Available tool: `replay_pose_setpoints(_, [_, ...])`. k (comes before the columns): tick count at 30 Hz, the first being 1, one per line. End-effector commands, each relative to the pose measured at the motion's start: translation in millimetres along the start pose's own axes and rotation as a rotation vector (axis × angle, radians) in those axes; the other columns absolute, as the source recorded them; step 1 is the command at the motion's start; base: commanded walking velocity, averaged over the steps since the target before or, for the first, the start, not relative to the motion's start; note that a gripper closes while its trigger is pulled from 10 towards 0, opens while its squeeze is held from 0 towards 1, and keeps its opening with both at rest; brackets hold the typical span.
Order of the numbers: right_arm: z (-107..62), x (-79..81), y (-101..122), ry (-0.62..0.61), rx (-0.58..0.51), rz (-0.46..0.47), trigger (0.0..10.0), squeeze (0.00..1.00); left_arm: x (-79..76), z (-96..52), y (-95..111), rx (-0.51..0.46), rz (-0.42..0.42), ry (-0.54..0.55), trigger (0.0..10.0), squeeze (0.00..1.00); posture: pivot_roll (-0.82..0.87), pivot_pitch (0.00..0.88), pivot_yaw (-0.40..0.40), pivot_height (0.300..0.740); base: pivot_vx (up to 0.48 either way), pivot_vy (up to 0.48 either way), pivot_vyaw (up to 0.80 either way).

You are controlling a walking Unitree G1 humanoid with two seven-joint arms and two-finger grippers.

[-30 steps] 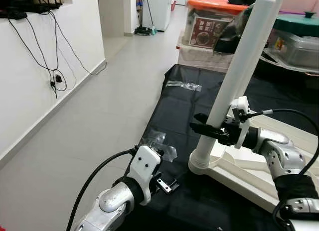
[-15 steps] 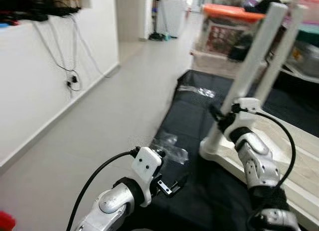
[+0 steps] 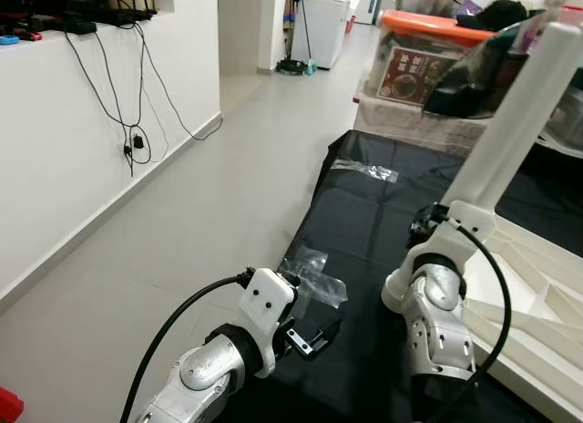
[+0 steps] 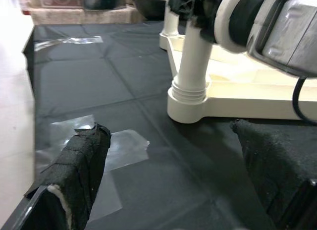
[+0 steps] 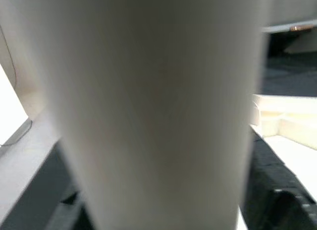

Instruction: Building children table

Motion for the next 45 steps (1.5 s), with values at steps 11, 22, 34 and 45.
replay_pose_setpoints(11, [5.9,34.6,19.7,0.620,0.202,0.116,10.0,0.00,1.9,-3.3,-5.0,0.012,0.004,0.011,10.0,0.00,0.19,0.000,-0.085,0.740,0.000,0.000,0.00])
replay_pose_setpoints(22, [-61.1,55.1,-6.6,1.323,0.596,-0.087,10.0,0.00,3.3,-2.5,-5.9,0.014,-0.002,0.018,10.0,0.00,0.20,0.000,-0.093,0.740,0.000,0.000,0.00])
replay_pose_setpoints(34, [-52.7,58.4,-11.0,1.371,0.622,-0.158,0.0,0.00,4.0,-3.2,-5.0,0.012,0.003,0.017,10.0,0.00,0.21,0.000,-0.098,0.740,0.000,0.000,0.00])
replay_pose_setpoints(45, [25.5,-2.6,-12.0,0.426,0.292,-0.119,0.0,0.00,2.4,-3.6,-5.5,0.013,0.006,0.013,10.0,0.00,0.19,0.000,-0.090,0.740,0.000,0.000,0.00])
Point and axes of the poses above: a point about 5 cm out from each wrist's last joint towards the gripper, its own z axis pointing out of the wrist towards the gripper, its own y axis along the axis of the wrist's last joint, x = y × z, the point moved 6 cm from there along z, pointing out of the wrist towards the gripper, and after that the axes turned 15 degrees about z, right-handed, at the moved point
